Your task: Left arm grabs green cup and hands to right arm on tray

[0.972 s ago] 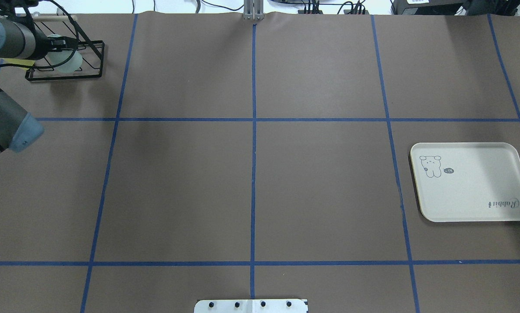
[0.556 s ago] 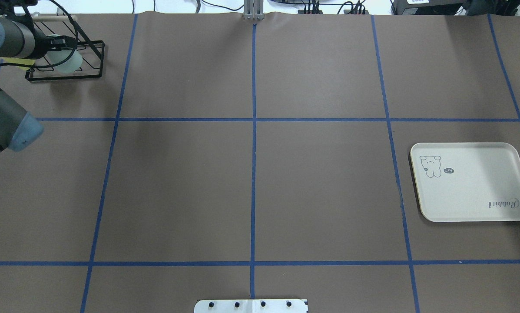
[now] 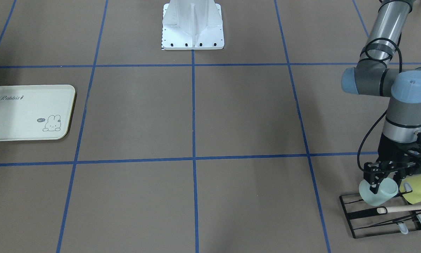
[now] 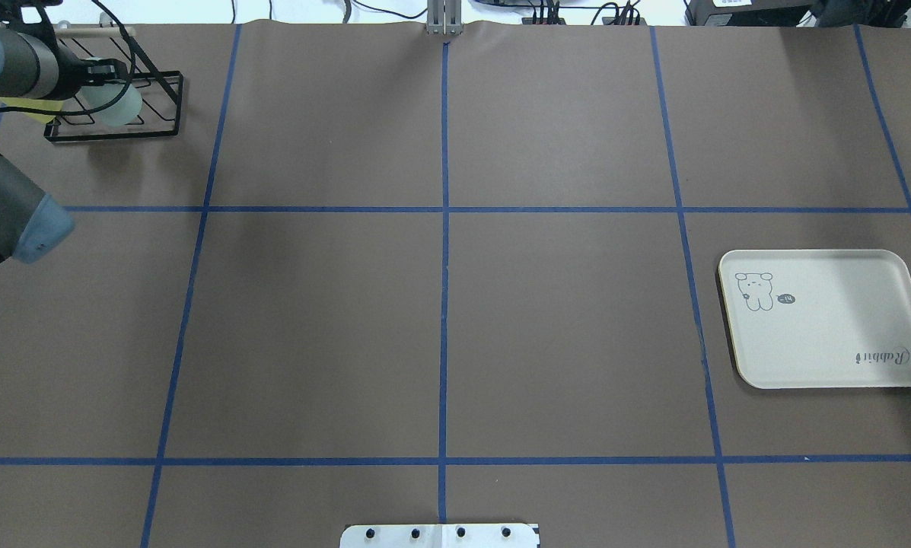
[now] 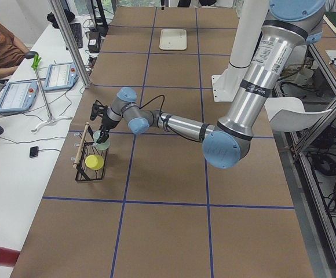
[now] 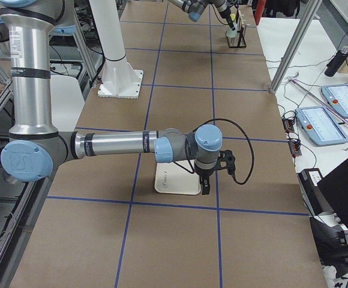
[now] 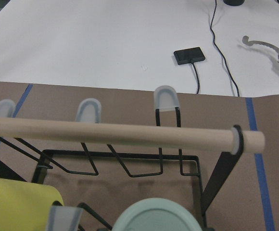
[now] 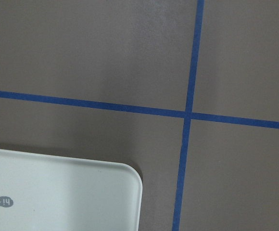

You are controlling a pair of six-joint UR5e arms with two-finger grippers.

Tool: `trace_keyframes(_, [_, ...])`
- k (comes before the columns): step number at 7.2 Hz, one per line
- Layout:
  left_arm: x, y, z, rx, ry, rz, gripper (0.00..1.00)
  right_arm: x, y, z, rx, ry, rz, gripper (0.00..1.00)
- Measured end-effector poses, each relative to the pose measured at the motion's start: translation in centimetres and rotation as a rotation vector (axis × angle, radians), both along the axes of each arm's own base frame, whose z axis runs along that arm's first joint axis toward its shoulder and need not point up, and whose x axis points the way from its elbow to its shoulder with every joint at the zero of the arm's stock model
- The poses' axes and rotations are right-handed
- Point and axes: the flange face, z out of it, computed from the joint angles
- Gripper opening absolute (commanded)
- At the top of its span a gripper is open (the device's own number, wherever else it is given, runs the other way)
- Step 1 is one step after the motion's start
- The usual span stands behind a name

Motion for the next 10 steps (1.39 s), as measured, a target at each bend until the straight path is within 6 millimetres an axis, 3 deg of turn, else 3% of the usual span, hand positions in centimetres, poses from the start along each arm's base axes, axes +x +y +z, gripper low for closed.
trace_keyframes(4, [-5.4, 0.1, -4.5, 0.028, 0.056, -0.031, 0.12, 0.0, 0.0, 0.0, 0.001, 0.0, 0.0, 1.0])
trace_keyframes(7, [-9.7, 3.1, -13.6, -0.006, 0.045, -0.072, 0.12, 0.0, -0.1, -0.2, 0.008, 0.003, 0.001, 1.0])
trace_keyframes(8, [-10.3, 4.1, -16.1, -0.019, 0.055, -0.088, 0.13, 0.1, -0.2, -0.3, 0.024, 0.007, 0.004, 1.0])
trace_keyframes(10, [-8.6, 4.5, -19.0, -0.07, 0.162, -0.163, 0.14, 0.0, -1.4, -1.2, 0.088, 0.008, 0.096, 0.99])
